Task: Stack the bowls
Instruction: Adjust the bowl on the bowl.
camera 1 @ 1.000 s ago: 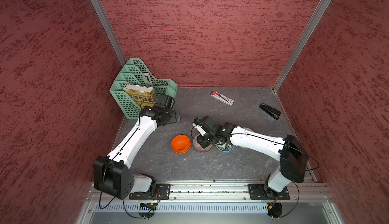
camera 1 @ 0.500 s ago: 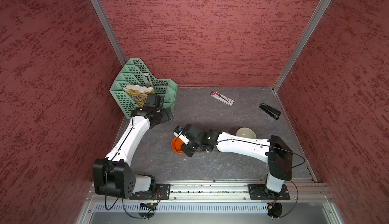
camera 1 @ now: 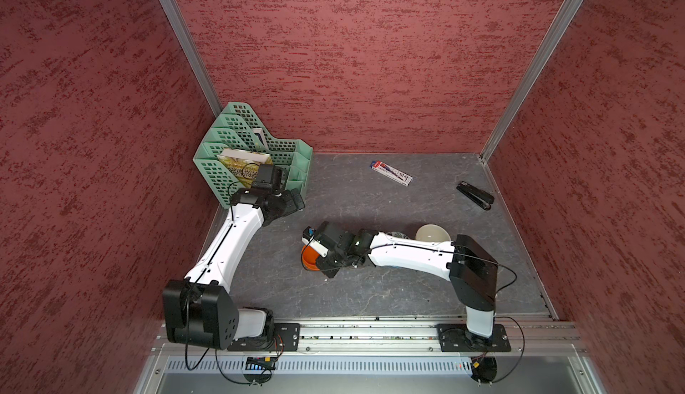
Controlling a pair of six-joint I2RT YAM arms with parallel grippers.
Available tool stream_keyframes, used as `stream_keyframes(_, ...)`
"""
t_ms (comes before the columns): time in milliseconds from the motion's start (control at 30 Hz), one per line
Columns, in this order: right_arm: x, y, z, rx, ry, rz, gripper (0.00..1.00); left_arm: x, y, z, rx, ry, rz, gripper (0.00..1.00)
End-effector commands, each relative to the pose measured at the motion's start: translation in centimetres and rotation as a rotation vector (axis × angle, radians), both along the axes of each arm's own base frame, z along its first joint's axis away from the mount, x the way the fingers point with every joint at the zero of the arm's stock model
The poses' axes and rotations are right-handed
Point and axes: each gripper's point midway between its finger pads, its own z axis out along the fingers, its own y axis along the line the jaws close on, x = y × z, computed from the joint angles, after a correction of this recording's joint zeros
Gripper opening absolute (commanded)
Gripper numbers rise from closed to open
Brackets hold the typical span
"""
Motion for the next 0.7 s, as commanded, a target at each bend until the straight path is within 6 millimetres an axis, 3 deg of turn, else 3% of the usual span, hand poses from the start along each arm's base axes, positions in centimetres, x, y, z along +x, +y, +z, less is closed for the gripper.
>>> stream_keyframes(0,0.1,0.9,0.6,0.022,-0.002,0.014,0.23,0.5,-0.1,1.5,-0.014,-0.046,-0.004,1.0)
stream_keyframes(500,0.2,0.9,-0.4,0.002,-0.001,0.008,0.2,0.5,-0.1,1.2,-0.015,-0.045,-0.006,1.0)
stream_keyframes(667,0.5,0.8,0.6,0.015,-0.02,-0.001,0.21,0.5,-0.1,1.3,-0.014,-0.049,-0.007,1.0)
